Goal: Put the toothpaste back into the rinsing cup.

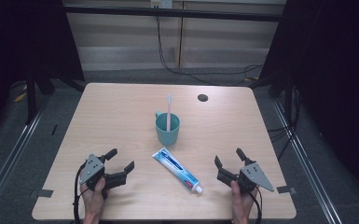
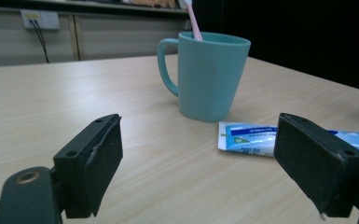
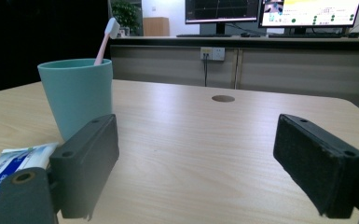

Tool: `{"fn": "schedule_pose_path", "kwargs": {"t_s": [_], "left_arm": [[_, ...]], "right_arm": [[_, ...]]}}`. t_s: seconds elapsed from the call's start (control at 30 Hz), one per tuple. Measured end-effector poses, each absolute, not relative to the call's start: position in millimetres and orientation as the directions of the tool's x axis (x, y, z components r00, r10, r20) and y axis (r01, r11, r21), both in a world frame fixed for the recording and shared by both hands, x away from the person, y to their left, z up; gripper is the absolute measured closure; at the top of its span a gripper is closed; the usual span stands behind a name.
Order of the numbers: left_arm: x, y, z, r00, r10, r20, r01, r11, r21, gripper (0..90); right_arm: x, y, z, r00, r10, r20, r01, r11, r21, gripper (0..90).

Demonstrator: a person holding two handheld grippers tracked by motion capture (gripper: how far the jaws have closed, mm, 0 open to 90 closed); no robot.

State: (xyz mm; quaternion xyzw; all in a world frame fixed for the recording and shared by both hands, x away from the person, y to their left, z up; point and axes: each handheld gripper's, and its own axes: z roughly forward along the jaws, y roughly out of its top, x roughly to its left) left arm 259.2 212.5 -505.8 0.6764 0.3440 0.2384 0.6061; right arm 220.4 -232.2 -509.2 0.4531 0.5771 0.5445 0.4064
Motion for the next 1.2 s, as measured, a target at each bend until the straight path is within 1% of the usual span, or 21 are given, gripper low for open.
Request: {"fn": "schedule_pose_path", "kwargs": {"t_s": [0.1,0.17,0.2,0.23,0.27,0.33,0.43,0.47,0.57,0.6,0.7,0.77,0.8,0.87,0.93,1.07,1.2], "left_arm": [[256.8,217.7,-507.1,0.662,0.742,-0.105,0.151,0.005,0.989,15.4],[254.4,219.7,-508.1,0.674,0.73,-0.113,0.126,0.037,0.991,15.4],[253.1,220.6,-508.5,0.675,0.733,-0.087,0.102,0.024,0.994,15.2],[251.9,219.1,-508.5,0.671,0.737,-0.08,0.099,0.018,0.995,14.6],[251.2,218.3,-508.2,0.666,0.744,-0.053,0.085,-0.005,0.996,14.2],[250.6,217.0,-508.2,0.666,0.744,-0.042,0.075,-0.011,0.997,15.0],[247.4,216.5,-509.3,0.643,0.764,-0.047,0.059,0.011,0.998,15.1],[245.4,215.9,-509.6,0.626,0.779,-0.033,0.044,0.007,0.999,15.2],[244.7,214.2,-509.9,0.601,0.799,-0.015,0.029,-0.003,1.0,15.5],[244.7,214.6,-509.9,0.607,0.794,-0.012,0.028,-0.006,1.0,15.4],[244.2,214.6,-510.0,0.611,0.791,-0.005,0.021,-0.009,1.0,15.5],[244.3,215.5,-509.9,0.616,0.787,0.0,0.021,-0.016,1.0,15.5],[244.3,214.8,-510.0,0.617,0.787,-0.009,0.022,-0.006,1.0,15.5],[244.4,215.0,-510.0,0.618,0.786,-0.006,0.021,-0.009,1.0,15.5],[244.9,214.4,-510.0,0.612,0.791,-0.021,0.028,0.005,1.0,15.5],[244.7,214.6,-510.1,0.619,0.785,-0.016,0.024,0.002,1.0,15.5],[245.1,214.8,-510.1,0.618,0.786,-0.018,0.025,0.003,1.0,15.6]], "right_arm": [[222.9,-229.9,-507.7,-0.284,0.958,0.02,0.123,0.016,0.992,13.2],[224.1,-227.4,-506.7,-0.319,0.948,0.015,0.152,0.035,0.988,13.9],[224.4,-225.5,-505.9,-0.326,0.945,0.008,0.166,0.049,0.985,13.9],[224.5,-223.9,-504.9,-0.333,0.943,0.003,0.172,0.058,0.983,14.2],[224.5,-222.4,-503.9,-0.339,0.941,0.01,0.182,0.055,0.982,14.5],[225.8,-219.8,-501.5,-0.354,0.935,0.016,0.205,0.061,0.977,15.4],[224.6,-214.6,-494.6,-0.378,0.925,-0.021,0.238,0.119,0.964,20.1],[224.0,-213.5,-491.9,-0.397,0.917,-0.028,0.247,0.136,0.959,22.5],[223.6,-210.4,-484.1,-0.443,0.896,-0.012,0.27,0.146,0.952,25.9],[223.7,-208.6,-481.3,-0.454,0.891,-0.01,0.282,0.154,0.947,26.1],[222.5,-202.1,-472.0,-0.483,0.875,-0.043,0.269,0.194,0.943,30.1],[224.4,-200.0,-466.6,-0.514,0.858,-0.017,0.295,0.195,0.935,30.9],[225.5,-199.3,-464.1,-0.522,0.853,-0.007,0.311,0.199,0.929,33.2],[227.9,-198.4,-459.0,-0.541,0.841,0.018,0.339,0.199,0.92,34.3],[230.7,-196.9,-453.9,-0.555,0.831,0.033,0.357,0.203,0.912,40.5],[239.0,-192.5,-446.3,-0.586,0.807,0.066,0.401,0.219,0.889,41.2],[246.9,-191.3,-444.0,-0.587,0.803,0.102,0.443,0.213,0.871,42.9]]}}
